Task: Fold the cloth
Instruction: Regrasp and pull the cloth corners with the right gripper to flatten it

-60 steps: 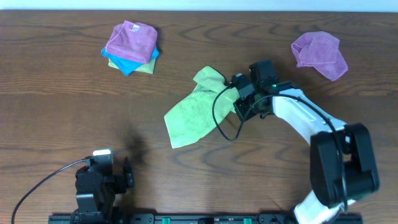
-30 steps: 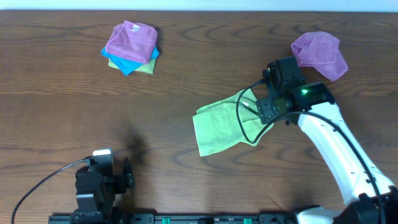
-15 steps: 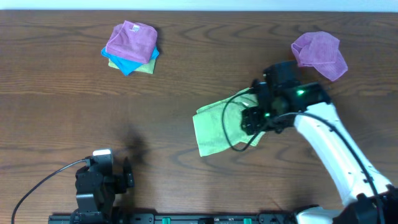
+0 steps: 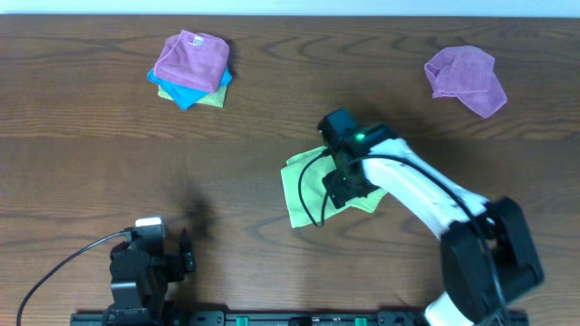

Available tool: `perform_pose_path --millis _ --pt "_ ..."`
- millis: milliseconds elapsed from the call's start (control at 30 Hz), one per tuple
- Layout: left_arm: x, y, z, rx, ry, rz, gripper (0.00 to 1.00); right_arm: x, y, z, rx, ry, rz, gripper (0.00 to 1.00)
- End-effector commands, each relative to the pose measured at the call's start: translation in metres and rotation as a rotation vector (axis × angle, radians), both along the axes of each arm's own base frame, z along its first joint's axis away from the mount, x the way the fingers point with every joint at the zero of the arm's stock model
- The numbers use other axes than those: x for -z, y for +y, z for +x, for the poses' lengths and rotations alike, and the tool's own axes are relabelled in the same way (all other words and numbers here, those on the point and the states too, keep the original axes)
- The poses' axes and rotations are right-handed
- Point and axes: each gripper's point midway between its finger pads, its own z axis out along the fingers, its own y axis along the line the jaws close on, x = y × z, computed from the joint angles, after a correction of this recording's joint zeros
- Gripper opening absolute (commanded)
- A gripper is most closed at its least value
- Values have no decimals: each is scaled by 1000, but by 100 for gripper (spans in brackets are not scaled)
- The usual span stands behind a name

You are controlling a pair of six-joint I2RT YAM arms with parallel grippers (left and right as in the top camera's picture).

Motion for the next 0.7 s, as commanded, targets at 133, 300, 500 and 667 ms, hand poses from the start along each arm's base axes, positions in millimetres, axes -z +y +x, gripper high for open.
perform_pose_path --millis 133,300,500,667 --pt "15 3 -11 -1 71 25 95 2 -18 21 -54 -127 -221 75" --pt "15 3 -11 -1 71 25 95 -7 -33 29 -44 -184 -317 75" --pt "15 3 -11 -1 71 25 95 -10 -36 32 -46 -201 -341 76" --pt "15 3 -11 -1 71 25 95 -13 -42 36 -43 -225 -376 72"
